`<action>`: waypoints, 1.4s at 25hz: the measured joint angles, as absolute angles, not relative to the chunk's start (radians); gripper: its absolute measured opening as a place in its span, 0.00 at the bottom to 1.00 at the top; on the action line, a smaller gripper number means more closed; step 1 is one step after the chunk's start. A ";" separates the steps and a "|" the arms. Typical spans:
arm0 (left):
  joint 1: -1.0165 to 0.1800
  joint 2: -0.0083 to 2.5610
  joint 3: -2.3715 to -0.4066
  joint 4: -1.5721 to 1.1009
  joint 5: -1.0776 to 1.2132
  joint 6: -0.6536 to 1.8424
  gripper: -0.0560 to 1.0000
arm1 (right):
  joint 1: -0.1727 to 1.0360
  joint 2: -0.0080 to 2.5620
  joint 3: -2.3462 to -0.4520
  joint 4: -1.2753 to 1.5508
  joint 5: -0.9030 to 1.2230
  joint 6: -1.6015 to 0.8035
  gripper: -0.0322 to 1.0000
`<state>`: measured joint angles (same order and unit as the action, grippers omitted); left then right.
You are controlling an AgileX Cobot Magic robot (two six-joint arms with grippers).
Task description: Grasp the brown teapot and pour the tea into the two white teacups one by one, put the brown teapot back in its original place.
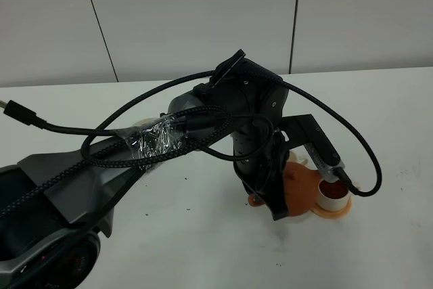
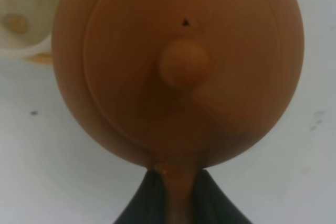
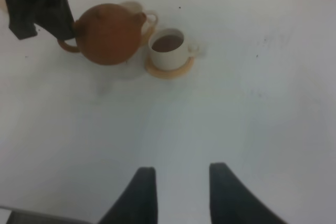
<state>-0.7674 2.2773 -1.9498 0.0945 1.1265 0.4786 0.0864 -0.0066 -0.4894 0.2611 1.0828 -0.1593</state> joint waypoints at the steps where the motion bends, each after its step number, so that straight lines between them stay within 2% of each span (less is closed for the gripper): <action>1: -0.767 2.270 -1.950 0.108 1.127 0.483 0.22 | 0.086 -0.007 -0.489 0.261 1.083 -0.159 0.27; 6: -0.735 2.208 -1.950 0.129 1.120 0.501 0.22 | 0.086 -0.007 -0.489 0.261 1.083 -0.159 0.27; 19: -0.559 2.195 -1.951 0.148 1.050 0.727 0.22 | 0.086 -0.007 -0.489 0.261 1.083 -0.159 0.27; 35: -0.546 2.245 -1.950 0.355 0.807 1.034 0.22 | 0.086 -0.007 -0.489 0.261 1.083 -0.159 0.27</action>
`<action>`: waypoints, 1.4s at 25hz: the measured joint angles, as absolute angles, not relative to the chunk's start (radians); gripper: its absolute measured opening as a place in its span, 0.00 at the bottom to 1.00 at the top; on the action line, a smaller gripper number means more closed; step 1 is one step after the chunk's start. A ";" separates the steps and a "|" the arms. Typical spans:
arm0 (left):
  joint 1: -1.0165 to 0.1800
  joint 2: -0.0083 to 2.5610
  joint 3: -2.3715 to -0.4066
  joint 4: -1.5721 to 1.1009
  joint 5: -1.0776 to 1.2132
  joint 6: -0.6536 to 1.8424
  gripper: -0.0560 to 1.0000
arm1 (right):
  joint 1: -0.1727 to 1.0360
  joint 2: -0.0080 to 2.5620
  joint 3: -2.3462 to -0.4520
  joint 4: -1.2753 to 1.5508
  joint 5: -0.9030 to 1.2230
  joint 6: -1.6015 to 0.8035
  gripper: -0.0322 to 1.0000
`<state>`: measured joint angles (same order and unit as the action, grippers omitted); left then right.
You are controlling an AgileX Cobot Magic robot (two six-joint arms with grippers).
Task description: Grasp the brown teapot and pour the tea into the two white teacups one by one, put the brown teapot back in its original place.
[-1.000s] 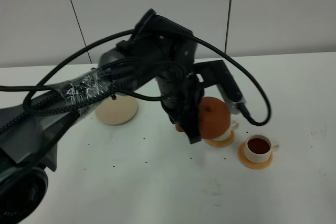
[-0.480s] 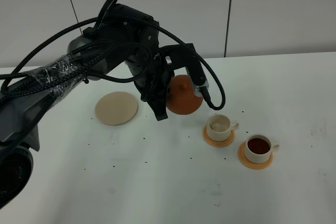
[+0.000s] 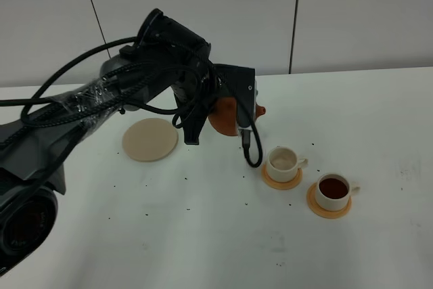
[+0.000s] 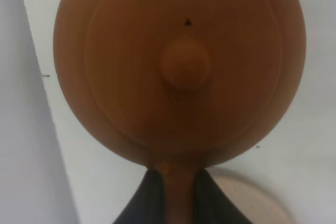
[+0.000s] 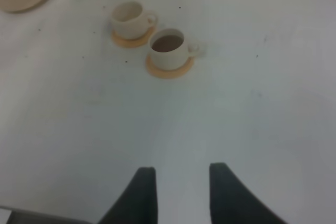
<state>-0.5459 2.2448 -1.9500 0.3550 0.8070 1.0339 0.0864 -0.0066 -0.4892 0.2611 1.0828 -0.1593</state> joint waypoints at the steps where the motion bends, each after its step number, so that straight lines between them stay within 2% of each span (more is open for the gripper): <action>1: -0.548 2.251 -1.950 0.364 0.793 1.055 0.22 | 0.086 -0.007 -0.489 0.261 1.083 -0.159 0.27; 9: -0.569 2.261 -1.950 0.370 0.646 1.255 0.22 | 0.086 -0.007 -0.489 0.261 1.083 -0.159 0.27; 17: -0.574 2.278 -1.950 0.368 0.644 1.385 0.22 | 0.086 -0.007 -0.489 0.261 1.083 -0.159 0.27; 35: -0.633 2.331 -1.948 0.514 0.599 1.419 0.22 | 0.086 -0.007 -0.489 0.261 1.083 -0.158 0.27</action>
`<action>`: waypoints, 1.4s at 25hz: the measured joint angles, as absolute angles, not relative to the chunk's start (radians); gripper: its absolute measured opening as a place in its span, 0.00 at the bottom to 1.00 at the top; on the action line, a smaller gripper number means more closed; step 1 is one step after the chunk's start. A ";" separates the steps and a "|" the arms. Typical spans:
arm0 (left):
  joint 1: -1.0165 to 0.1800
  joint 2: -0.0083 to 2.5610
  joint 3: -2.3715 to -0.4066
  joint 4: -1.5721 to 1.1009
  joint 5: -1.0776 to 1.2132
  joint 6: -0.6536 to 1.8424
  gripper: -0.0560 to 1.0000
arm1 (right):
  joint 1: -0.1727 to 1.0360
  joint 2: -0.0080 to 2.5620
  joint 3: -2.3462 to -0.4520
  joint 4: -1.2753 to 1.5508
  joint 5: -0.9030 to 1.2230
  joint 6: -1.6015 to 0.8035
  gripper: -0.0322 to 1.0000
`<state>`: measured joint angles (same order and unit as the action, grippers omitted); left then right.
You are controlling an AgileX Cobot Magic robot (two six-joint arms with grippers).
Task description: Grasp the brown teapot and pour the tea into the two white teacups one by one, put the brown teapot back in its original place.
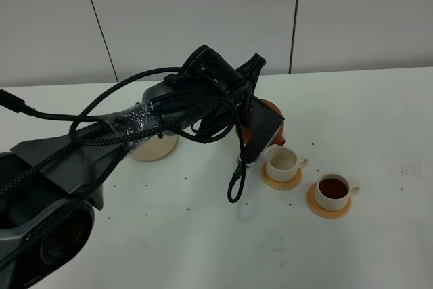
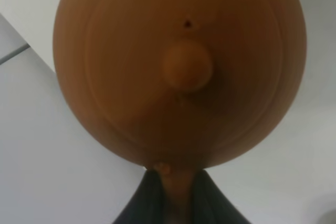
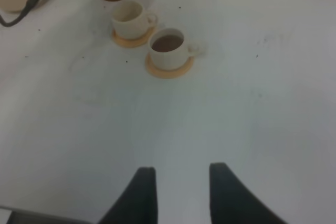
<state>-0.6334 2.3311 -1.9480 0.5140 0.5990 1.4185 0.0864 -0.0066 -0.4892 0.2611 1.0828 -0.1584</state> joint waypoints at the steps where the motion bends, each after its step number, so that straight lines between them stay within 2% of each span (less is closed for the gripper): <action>1: -0.639 2.331 -1.948 0.528 0.599 1.419 0.22 | 0.086 -0.007 -0.489 0.261 1.083 -0.158 0.27; 26: -0.664 2.332 -1.948 0.587 0.585 1.703 0.22 | 0.086 -0.007 -0.489 0.261 1.083 -0.158 0.27; 35: -0.673 2.332 -1.948 0.614 0.531 1.721 0.22 | 0.086 -0.007 -0.489 0.261 1.083 -0.157 0.27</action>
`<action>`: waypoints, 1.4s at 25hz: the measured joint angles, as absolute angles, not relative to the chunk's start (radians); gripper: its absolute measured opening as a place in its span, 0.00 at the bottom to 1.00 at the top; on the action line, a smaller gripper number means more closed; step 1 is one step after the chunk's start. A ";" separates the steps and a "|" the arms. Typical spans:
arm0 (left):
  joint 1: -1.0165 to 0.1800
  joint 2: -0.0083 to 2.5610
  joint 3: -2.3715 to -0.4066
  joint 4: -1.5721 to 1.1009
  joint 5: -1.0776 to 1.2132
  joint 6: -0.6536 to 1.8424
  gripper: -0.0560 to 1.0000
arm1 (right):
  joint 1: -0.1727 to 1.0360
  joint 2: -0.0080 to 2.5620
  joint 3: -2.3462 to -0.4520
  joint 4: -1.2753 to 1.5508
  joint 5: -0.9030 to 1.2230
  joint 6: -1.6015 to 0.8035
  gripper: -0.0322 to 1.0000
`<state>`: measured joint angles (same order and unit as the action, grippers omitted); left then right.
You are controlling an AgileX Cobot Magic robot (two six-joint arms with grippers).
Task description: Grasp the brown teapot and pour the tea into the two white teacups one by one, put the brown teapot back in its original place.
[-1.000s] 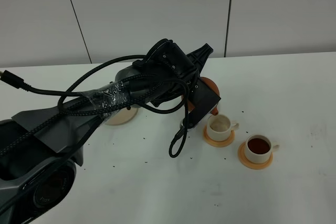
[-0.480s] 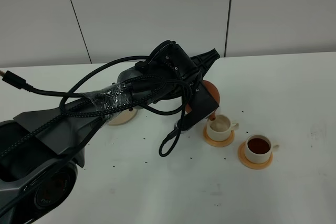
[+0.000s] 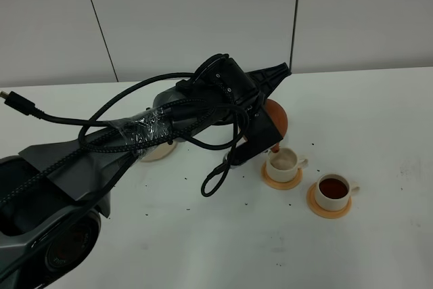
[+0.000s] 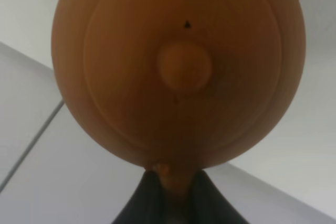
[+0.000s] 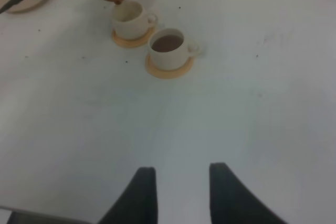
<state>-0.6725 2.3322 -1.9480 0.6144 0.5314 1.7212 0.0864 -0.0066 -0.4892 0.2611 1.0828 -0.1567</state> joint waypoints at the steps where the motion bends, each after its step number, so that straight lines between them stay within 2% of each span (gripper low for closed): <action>1: -0.675 2.332 -1.948 0.621 0.529 1.721 0.22 | 0.086 -0.007 -0.489 0.261 1.083 -0.157 0.27; 35: -0.701 2.332 -1.948 0.691 0.495 1.802 0.22 | 0.086 -0.007 -0.489 0.261 1.083 -0.157 0.27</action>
<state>-0.7010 2.3322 -1.9480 0.6913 0.4947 1.8020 0.0864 -0.0066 -0.4892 0.2611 1.0828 -0.1567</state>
